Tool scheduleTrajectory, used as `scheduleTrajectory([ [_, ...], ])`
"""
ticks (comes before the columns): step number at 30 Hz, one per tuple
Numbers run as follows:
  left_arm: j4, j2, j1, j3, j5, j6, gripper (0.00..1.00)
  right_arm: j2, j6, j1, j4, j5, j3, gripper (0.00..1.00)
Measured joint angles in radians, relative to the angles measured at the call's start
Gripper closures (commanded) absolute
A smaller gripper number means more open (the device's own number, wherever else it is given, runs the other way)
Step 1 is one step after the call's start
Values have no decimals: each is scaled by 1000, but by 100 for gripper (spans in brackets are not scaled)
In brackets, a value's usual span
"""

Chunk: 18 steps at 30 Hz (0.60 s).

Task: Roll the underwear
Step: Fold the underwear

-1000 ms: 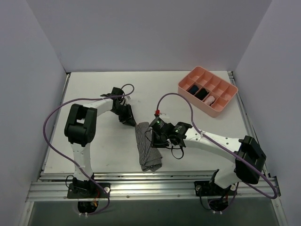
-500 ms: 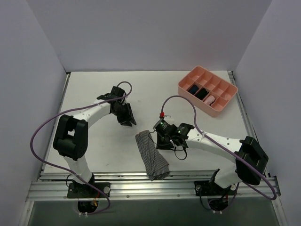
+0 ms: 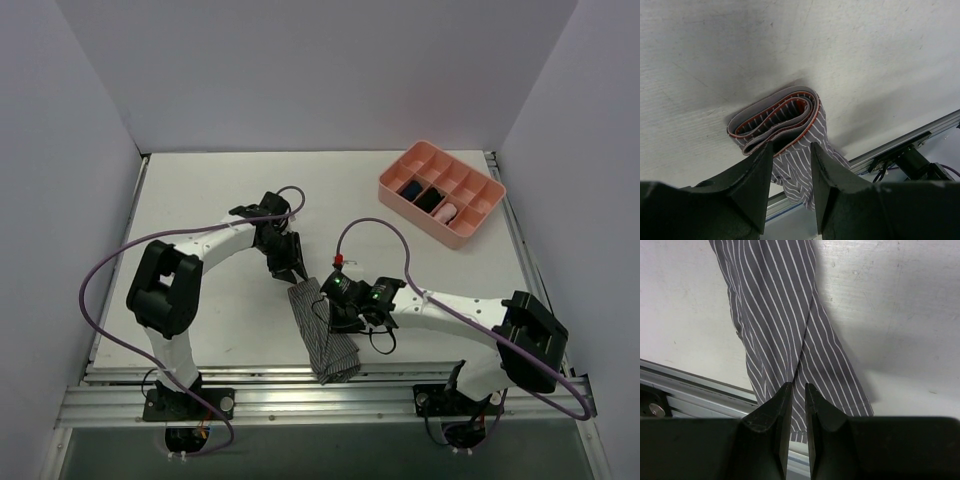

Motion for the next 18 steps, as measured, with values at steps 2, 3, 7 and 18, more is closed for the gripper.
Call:
scheduleTrajectory([
  [2,-8,0,-1,-8,0,1,56,2,2,0,11,0,0,87],
  [3,-10,0,-2,-11,0,1,57,3,2,0,17,0,-2,87],
  [7,-11,0,-3,-14,1,4,60,20,2,0,44,-2,-21,87],
  [18,-42,6,-4,-14,2,68,61,91,3,0,85,-5,-45,87],
])
